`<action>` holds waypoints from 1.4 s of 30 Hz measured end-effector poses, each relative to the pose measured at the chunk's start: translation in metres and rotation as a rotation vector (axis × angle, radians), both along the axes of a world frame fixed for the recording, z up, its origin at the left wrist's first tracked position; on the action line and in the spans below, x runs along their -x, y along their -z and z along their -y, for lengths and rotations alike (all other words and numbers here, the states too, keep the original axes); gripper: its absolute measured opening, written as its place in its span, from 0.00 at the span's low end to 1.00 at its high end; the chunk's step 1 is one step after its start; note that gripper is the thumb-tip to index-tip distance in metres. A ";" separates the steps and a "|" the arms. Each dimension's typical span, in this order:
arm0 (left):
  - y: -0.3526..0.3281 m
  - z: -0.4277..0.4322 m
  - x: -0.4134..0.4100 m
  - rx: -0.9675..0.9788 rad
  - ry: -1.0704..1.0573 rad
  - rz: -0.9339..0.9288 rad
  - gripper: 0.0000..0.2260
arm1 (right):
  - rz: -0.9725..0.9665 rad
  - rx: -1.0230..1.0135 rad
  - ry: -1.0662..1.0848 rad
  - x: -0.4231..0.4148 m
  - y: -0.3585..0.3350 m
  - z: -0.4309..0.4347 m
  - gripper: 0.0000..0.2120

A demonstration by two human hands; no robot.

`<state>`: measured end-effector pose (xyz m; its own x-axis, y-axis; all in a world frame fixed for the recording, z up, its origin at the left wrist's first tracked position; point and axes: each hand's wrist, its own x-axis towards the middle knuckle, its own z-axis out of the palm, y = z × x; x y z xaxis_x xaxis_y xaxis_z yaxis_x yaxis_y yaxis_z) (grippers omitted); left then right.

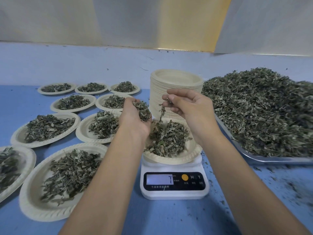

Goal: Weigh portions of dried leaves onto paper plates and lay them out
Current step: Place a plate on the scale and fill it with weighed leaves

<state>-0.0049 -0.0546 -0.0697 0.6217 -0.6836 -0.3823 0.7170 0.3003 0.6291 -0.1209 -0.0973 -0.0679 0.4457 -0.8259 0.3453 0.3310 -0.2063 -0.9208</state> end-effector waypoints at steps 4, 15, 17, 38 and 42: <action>0.001 0.001 0.002 0.012 0.012 -0.004 0.11 | 0.026 -0.038 -0.005 0.001 -0.001 0.001 0.06; -0.004 -0.001 0.000 0.013 -0.031 0.053 0.09 | -0.082 0.028 0.054 0.001 0.003 0.003 0.08; -0.006 -0.002 0.000 0.025 -0.043 0.053 0.08 | -0.091 0.031 0.058 0.001 0.003 0.003 0.08; -0.031 0.059 0.095 0.212 0.221 -0.044 0.08 | 0.376 -0.665 0.021 0.044 -0.005 0.033 0.07; -0.018 0.084 0.133 0.080 0.281 0.026 0.05 | 0.497 -0.795 0.121 0.075 0.002 0.050 0.10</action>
